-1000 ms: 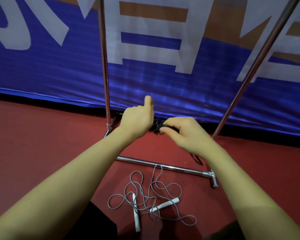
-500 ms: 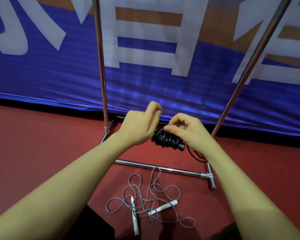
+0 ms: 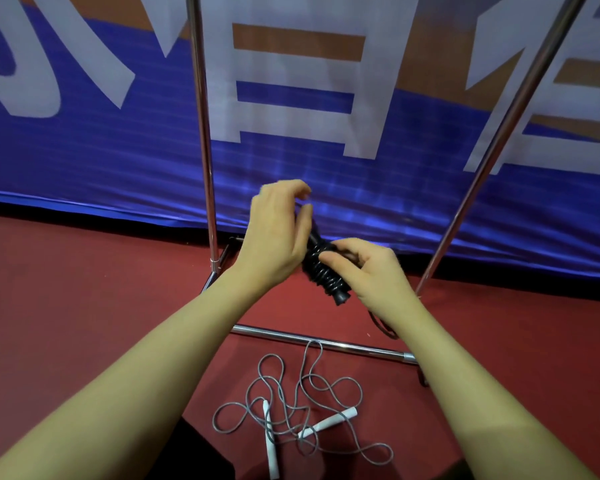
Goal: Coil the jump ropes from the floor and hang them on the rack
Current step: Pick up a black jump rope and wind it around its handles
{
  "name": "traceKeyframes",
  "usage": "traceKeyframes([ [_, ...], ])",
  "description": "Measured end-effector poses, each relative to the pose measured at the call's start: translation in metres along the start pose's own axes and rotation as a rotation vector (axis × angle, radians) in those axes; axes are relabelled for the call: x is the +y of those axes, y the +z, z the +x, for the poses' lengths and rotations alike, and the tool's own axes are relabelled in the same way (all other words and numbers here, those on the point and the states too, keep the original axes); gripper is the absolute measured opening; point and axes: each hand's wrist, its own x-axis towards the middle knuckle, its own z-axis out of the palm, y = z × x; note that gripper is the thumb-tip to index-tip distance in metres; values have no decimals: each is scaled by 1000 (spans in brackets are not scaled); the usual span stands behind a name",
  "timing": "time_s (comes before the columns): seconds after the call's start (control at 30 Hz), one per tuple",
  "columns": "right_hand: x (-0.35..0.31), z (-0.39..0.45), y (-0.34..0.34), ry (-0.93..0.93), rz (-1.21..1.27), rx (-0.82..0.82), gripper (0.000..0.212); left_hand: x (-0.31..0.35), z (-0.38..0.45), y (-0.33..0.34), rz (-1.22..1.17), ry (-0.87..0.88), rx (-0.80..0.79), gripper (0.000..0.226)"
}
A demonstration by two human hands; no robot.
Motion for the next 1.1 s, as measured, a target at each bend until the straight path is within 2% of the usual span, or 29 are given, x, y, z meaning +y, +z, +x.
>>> traceKeyframes([
  [0.07,1,4,1,24,102,148,13,-1,-3,3,-125,-141,-12,29],
  [0.17,-1,9,-1,55,184,328,13,3,-11,8,-317,-342,-211,19],
  [0.23,-1,11,-1,88,202,398,15,10,-14,10,-414,-406,-334,14],
  [0.3,-1,11,0,118,193,431,19,15,-15,12,-512,-492,-388,23],
  [0.4,-3,10,-1,127,189,404,24,16,-14,13,-567,-561,-389,43],
  [0.53,-3,9,-3,146,265,334,21,12,-14,14,-563,-589,-364,36],
  [0.63,-1,11,-8,124,269,217,20,11,-11,10,-549,-531,-392,45],
  [0.73,-1,10,-15,87,329,49,35,11,-8,3,-549,-438,-436,50],
  [0.8,0,9,-20,84,367,-5,40,10,-8,0,-568,-415,-464,53],
  [0.9,4,9,-24,78,383,-17,41,11,-9,0,-557,-407,-499,57],
  [1.0,7,10,-23,47,353,-5,38,12,-11,2,-514,-427,-443,56],
  [1.1,8,12,-23,30,200,62,37,13,-10,5,-487,-426,-389,54],
])
